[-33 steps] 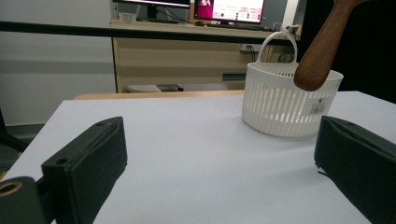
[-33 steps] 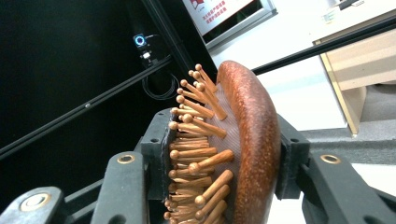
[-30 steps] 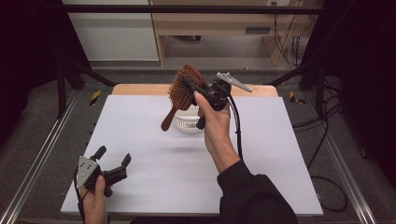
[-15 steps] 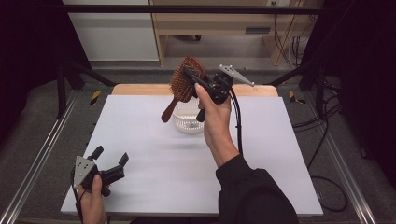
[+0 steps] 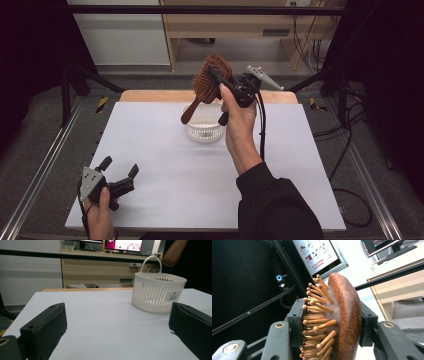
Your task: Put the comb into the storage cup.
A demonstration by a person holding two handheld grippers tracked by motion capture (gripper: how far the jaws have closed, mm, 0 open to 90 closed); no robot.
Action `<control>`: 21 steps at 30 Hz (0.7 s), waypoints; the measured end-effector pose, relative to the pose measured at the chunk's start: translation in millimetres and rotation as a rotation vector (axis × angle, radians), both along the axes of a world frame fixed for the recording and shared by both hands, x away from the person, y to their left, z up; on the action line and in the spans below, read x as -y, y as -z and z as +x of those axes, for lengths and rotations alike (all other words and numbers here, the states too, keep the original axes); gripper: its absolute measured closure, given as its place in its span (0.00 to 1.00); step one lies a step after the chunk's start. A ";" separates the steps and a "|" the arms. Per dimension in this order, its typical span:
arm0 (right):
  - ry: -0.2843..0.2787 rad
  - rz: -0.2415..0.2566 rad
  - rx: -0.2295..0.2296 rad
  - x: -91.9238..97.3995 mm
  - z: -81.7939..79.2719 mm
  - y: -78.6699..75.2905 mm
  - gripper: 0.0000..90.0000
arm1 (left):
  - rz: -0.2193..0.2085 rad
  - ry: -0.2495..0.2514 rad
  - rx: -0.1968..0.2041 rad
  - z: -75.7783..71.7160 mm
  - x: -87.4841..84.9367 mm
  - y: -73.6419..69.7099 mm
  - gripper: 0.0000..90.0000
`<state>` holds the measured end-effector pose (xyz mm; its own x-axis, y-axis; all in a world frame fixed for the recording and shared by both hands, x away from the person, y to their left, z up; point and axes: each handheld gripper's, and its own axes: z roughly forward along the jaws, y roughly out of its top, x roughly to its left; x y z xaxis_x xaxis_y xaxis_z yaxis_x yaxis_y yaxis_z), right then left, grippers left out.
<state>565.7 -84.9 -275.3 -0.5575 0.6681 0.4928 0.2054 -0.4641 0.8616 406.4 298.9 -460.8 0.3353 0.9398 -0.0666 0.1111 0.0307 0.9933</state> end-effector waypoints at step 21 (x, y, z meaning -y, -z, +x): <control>0.132 -0.061 0.050 12.6 8.6 3.5 0.56 | 0.005 0.009 -0.003 0.4 1.5 0.7 0.02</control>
